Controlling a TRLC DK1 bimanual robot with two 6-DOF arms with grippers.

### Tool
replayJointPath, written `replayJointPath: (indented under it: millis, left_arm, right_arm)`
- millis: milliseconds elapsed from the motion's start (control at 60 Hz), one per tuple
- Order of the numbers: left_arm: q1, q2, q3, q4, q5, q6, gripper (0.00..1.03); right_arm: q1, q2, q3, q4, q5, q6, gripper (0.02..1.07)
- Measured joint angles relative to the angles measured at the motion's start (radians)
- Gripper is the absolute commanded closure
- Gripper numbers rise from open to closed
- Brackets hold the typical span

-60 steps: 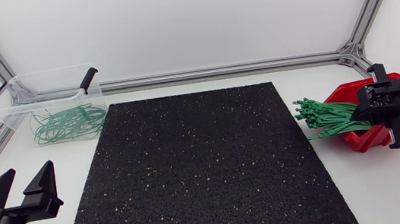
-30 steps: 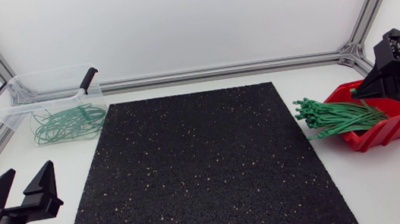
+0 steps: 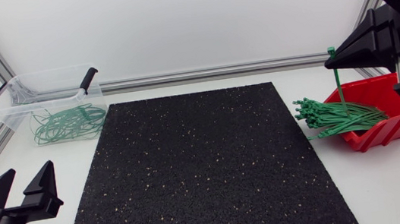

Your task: Take a green cable tie from the red box, thread the tail through the head to close it, then place it in the transparent bin on the left.

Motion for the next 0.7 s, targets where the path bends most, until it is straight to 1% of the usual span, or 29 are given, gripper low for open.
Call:
replayJointPath:
  millis: [67,250,333,450,700]
  left_arm:
    - [0.0,0.0,0.0,-0.001,0.0,0.0,0.04]
    - [0.0,0.0,0.0,-0.001,0.0,0.0,0.04]
    - [0.0,0.0,0.0,-0.001,-0.002,0.0,0.04]
    - [0.0,0.0,0.0,-0.002,-0.003,0.0,0.04]
    - [0.0,0.0,0.0,-0.002,-0.003,0.0,0.04]
  right_arm:
    - [0.063,0.0,0.0,0.006,0.021,0.077,1.01]
    - [0.175,0.013,0.014,0.001,0.017,0.248,1.01]
    - [0.214,0.033,0.039,-0.04,-0.018,0.284,1.01]
    - [0.262,0.083,0.092,-0.145,-0.091,0.327,1.01]
    - [0.293,0.168,0.095,-0.167,-0.204,0.434,1.01]
